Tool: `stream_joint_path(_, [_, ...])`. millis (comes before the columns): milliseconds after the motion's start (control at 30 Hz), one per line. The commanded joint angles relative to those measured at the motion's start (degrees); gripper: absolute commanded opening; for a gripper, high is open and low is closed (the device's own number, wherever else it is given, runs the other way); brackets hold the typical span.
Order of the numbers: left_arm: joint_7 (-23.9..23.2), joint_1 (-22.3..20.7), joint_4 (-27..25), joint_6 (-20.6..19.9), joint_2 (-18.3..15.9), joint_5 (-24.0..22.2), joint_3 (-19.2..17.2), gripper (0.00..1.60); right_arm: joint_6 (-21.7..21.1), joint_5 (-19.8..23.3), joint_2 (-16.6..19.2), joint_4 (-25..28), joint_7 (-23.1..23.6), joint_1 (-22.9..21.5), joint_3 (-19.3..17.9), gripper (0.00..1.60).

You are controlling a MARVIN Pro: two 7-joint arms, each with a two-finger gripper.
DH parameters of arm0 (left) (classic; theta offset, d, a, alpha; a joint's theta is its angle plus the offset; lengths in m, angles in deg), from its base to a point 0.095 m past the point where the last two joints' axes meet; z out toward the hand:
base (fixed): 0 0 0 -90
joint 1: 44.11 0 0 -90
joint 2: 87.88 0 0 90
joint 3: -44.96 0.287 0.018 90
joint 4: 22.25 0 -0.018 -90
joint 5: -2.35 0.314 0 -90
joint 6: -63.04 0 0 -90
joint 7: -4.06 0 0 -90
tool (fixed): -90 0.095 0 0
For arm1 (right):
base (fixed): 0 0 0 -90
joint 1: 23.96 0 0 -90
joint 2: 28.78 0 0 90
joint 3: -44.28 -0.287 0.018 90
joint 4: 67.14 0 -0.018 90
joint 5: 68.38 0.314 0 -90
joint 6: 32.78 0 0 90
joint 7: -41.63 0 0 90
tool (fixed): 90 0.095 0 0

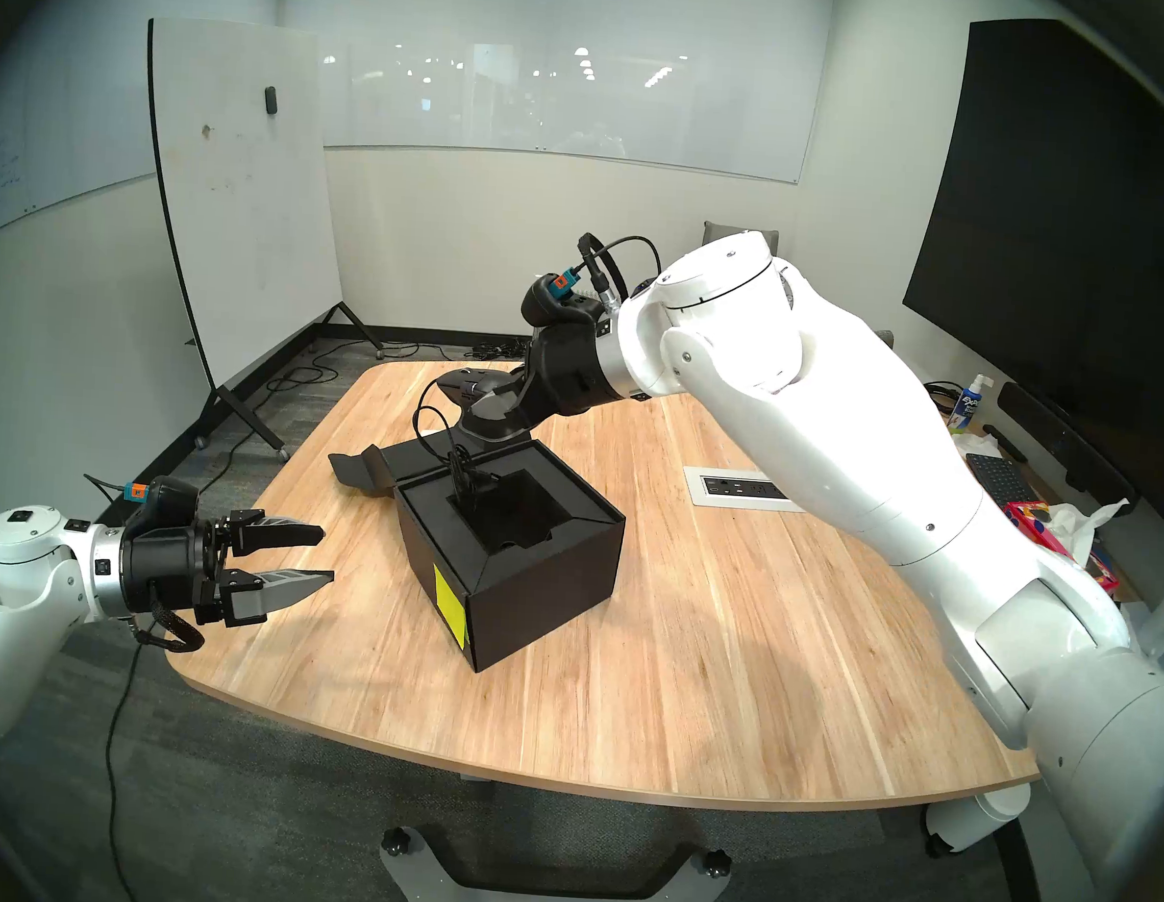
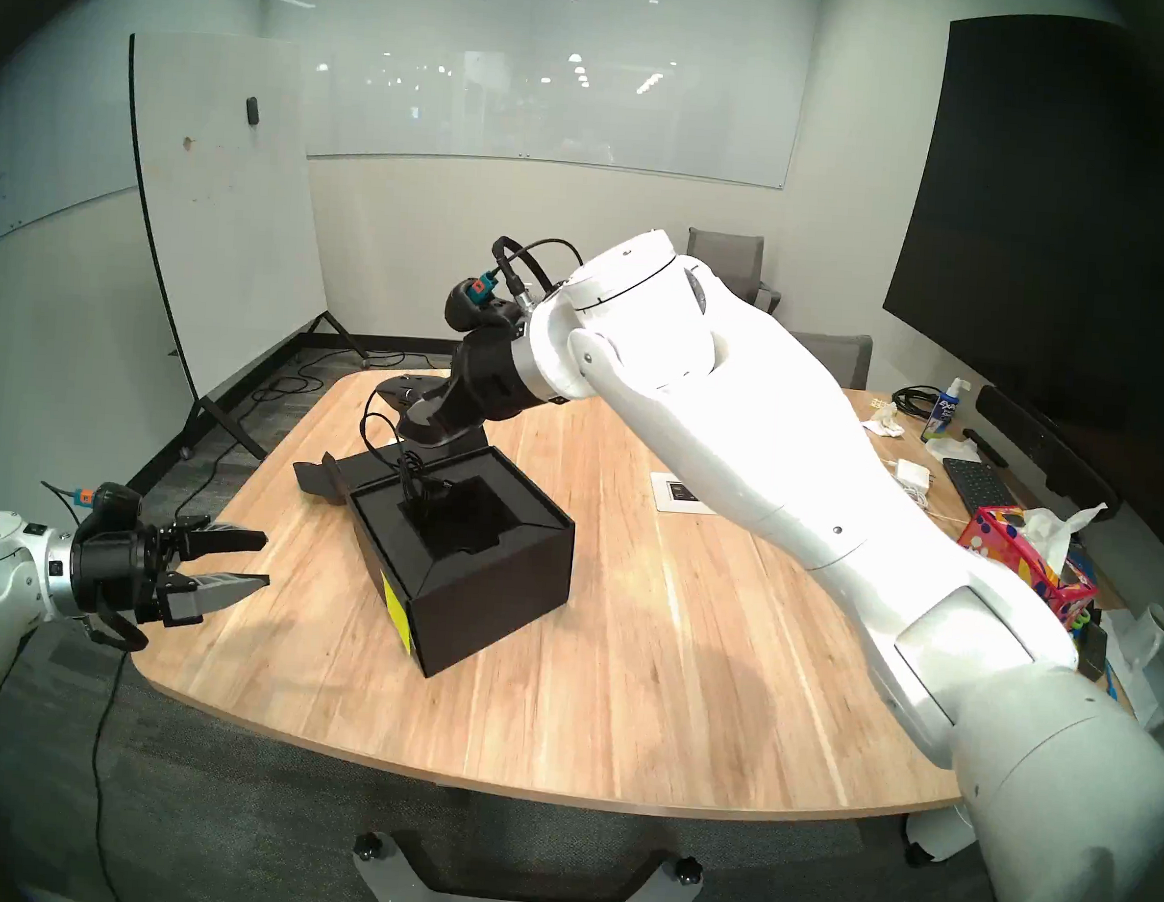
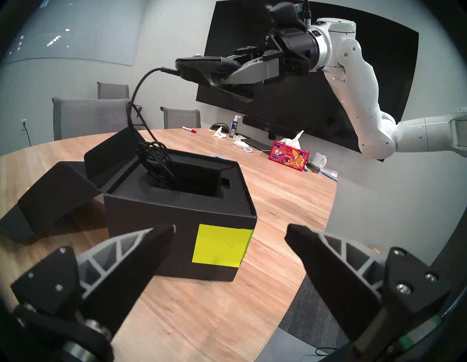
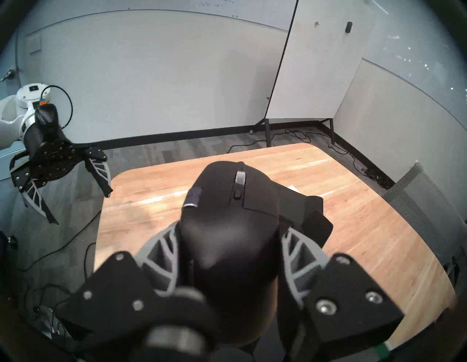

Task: Open the box and place the mouse inside

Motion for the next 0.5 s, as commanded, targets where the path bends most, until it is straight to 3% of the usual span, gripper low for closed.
stream_joint_path(0, [0.08,-0.17,-0.74,-0.13,0.01,-0.31,-1.0,1.6,0.21,2.73,4.93,2.18,1.86,-5.01,1.85,0.0])
stream_joint_path(467, [0.11,-0.15,-1.01,-0.64,0.43,-0.03,-1.35,1.6,0.21,10.89,7.07,1.33,-0.84,-10.2,10.27,0.0])
